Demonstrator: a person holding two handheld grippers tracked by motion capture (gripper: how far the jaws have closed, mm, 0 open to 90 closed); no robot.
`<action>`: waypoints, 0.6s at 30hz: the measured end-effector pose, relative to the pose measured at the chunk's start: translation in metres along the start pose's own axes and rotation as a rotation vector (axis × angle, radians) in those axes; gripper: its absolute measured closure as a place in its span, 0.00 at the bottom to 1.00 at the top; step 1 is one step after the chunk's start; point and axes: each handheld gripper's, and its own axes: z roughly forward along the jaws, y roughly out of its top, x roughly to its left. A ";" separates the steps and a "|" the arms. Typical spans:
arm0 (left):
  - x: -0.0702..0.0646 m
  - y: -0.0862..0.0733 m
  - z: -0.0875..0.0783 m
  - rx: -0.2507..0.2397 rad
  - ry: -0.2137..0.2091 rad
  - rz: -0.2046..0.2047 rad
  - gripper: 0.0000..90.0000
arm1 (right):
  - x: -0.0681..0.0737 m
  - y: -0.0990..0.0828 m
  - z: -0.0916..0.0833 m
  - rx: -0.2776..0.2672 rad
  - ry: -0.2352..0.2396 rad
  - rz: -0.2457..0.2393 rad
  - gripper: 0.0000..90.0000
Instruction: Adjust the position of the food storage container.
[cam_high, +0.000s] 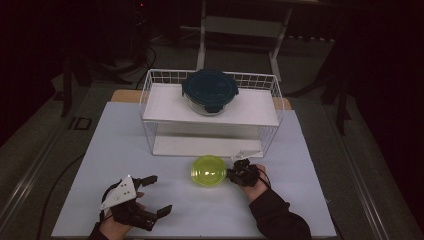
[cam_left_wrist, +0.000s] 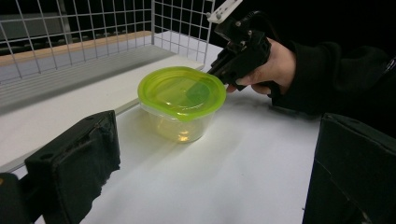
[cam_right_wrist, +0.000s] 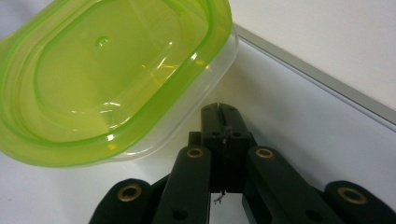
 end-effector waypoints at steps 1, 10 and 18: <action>0.000 0.000 0.000 0.000 0.001 0.001 0.00 | 0.000 0.000 0.000 -0.001 0.001 0.000 1.00; 0.000 0.000 0.000 0.000 -0.002 -0.004 0.00 | 0.001 -0.001 0.000 -0.001 0.003 0.004 1.00; 0.000 0.000 0.001 0.007 0.001 0.004 0.00 | -0.005 -0.006 -0.011 -0.010 -0.010 0.014 0.99</action>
